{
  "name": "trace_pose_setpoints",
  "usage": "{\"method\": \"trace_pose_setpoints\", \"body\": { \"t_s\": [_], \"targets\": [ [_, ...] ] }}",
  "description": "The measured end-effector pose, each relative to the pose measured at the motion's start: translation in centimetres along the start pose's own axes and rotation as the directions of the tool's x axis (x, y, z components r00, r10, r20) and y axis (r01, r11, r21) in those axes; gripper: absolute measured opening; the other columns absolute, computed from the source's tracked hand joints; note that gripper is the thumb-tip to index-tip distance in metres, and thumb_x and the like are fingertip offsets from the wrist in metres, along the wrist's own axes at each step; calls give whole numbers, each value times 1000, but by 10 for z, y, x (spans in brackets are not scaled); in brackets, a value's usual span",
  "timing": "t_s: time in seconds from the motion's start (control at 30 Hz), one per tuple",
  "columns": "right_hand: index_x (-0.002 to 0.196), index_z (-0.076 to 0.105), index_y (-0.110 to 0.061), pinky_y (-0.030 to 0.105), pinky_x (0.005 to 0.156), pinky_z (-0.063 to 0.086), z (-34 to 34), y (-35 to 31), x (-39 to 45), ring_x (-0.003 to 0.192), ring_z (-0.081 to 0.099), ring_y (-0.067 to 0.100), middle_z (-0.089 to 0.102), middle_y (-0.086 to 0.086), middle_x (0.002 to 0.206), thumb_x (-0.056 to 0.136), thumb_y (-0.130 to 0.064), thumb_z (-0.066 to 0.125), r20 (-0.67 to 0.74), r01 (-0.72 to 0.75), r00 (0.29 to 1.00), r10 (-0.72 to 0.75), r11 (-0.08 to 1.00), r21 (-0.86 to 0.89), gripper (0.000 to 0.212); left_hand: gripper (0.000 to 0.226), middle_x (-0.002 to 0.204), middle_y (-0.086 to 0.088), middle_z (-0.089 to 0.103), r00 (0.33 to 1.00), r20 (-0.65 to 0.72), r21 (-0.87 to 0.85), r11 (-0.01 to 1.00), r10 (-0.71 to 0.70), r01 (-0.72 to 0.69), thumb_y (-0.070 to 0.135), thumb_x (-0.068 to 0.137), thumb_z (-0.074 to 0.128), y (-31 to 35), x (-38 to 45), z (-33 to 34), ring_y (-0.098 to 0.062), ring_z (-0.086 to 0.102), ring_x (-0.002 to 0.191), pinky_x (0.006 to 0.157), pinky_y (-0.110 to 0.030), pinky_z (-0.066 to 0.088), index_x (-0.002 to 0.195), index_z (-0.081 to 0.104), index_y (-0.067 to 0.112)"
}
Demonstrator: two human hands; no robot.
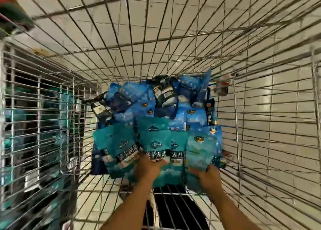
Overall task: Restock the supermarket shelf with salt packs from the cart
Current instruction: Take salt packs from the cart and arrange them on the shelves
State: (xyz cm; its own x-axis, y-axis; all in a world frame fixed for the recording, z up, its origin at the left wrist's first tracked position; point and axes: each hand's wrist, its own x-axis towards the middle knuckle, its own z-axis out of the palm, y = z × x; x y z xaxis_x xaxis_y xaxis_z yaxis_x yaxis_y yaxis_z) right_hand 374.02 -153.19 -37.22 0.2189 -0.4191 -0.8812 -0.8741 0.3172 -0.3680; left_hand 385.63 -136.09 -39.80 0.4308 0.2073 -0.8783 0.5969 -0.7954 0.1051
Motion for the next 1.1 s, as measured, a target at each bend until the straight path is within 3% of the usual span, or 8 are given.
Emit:
{"method": "trace_pose_setpoints", "body": {
  "t_s": [0.23, 0.33, 0.43, 0.57, 0.67, 0.83, 0.93, 1.1],
  "targets": [
    [108, 63, -4, 47, 85, 57, -37, -36, -15, 91, 69, 31, 72, 9, 100, 72, 4, 81, 13, -81, 997, 80, 996, 26, 41, 58, 134, -15, 56, 992, 93, -106, 991, 87, -77, 23, 81, 80, 8, -15, -44, -18, 58, 100, 76, -18, 41, 128, 53, 4],
    [107, 66, -9, 30, 56, 58, -52, -63, -34, 62, 71, 17, 75, 3, 83, 72, 1, 81, 22, -34, 999, 34, 999, -10, 39, 76, 135, -13, 51, 985, 70, -172, 974, 160, -147, 21, 82, 79, 18, -32, -83, -27, 54, 117, 77, -16, 44, 140, 38, -4],
    [112, 67, -6, 17, 40, 46, -56, -91, -61, 43, 60, 1, 71, 6, 79, 71, -11, 86, 58, 74, 996, -67, 987, -140, 46, 41, 101, 4, 59, 972, -18, -320, 920, 234, -228, 8, 74, 84, 23, -61, -128, -11, 58, 77, 50, -8, 48, 103, 55, 13],
    [152, 31, -9, 43, 110, 40, -39, -140, -122, 135, 45, 32, 41, 14, 152, 67, -36, 89, 152, 237, 966, -210, 953, -189, 107, 42, 85, 16, 61, 949, -148, -554, 771, 279, -313, 10, 73, 85, 15, -119, -191, 0, 53, 64, 35, -6, 38, 91, 53, 30],
    [156, 20, -10, 42, 117, 26, -11, -171, -181, 146, 27, 29, 22, 9, 162, 72, -33, 86, 239, 360, 917, -318, 919, -158, 109, 44, 93, 10, 67, 940, -241, -680, 649, 241, -341, 33, 73, 85, -11, -173, -244, -5, 62, 73, 41, -11, 43, 101, 50, 32],
    [114, 59, -29, 16, 87, 47, 51, -205, -293, 99, 63, -3, 60, -8, 120, 72, -26, 84, 428, 552, 756, -496, 834, -8, 48, 59, 114, -8, 73, 860, -464, -732, 456, 210, -506, 39, 64, 89, -85, -273, -324, -24, 71, 100, 90, -43, 56, 114, 67, 16],
    [106, 67, -32, 37, 89, 54, 98, -215, -359, 99, 70, 7, 73, -9, 113, 55, -38, 86, 578, 642, 609, -544, 765, 44, 54, 20, 84, 5, 78, 776, -621, -702, 365, 107, -612, 20, 72, 84, -149, -326, -361, -11, 74, 74, 64, -26, 58, 89, 73, 19],
    [96, 72, -44, 28, 67, 59, 177, -205, -471, 88, 74, 13, 77, -9, 98, 47, -49, 89, 769, 766, 315, -557, 627, 141, 52, 12, 78, 17, 76, 607, -794, -589, 298, -38, -751, 15, 77, 81, -260, -402, -400, 5, 69, 67, 53, -8, 48, 84, 74, 21]
  ]
}}
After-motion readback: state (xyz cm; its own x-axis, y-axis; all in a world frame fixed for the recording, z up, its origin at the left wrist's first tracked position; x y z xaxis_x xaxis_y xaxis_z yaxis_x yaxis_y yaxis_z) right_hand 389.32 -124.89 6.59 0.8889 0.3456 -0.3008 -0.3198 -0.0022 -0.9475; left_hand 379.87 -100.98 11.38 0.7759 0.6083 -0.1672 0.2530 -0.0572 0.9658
